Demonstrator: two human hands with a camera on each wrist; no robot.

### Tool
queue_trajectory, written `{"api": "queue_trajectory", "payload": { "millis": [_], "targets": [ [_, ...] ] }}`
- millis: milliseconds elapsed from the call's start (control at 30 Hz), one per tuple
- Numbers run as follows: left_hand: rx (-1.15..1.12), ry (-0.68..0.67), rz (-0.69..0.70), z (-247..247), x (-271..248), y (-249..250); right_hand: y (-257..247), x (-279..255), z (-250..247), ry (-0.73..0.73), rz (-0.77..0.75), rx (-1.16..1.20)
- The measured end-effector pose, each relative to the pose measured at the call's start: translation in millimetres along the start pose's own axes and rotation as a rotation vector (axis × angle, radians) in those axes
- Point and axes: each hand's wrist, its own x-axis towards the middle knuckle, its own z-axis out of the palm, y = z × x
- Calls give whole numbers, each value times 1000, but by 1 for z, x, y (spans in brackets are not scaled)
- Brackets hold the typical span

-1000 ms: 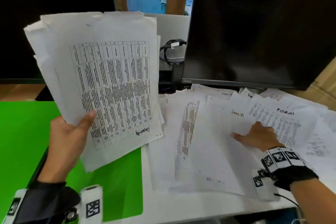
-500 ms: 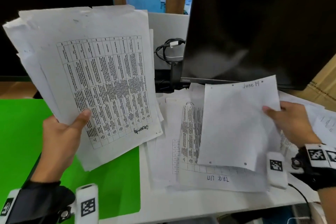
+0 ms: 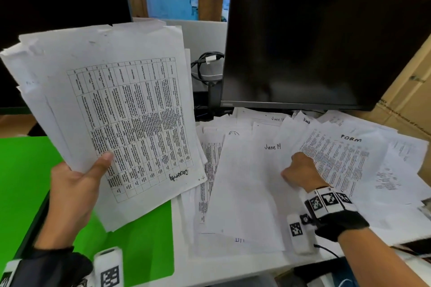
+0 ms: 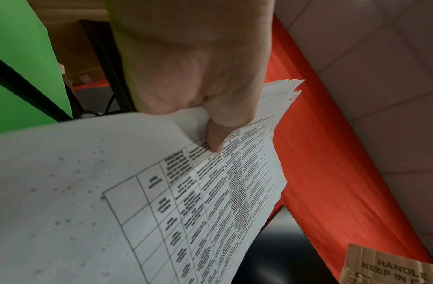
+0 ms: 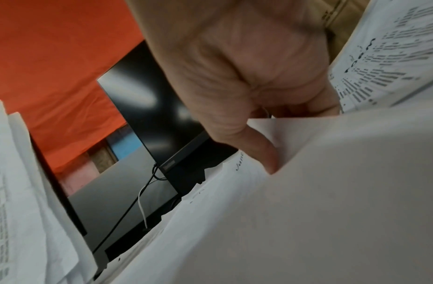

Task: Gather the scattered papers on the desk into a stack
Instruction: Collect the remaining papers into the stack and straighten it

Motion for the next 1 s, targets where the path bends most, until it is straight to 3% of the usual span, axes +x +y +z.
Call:
{"api": "queue_trajectory", "payload": {
  "millis": [300,467,533,833,1000],
  "targets": [
    [-10,1,-8,0,0,4,-14,-13,-15,-17,-99,234],
    [2,-18,-26,0,-2,2,-33,-19,8,-126,-66,-196],
    [14,-17,-16,1,-3,2,-42,-21,16,-116,-90,-223],
    [15,-21,-5,2,-6,2,-46,-22,14,-17,-7,147],
    [-83,-67,-4,8,1,6,-17,-16,-26,105,17,304]
  ]
}}
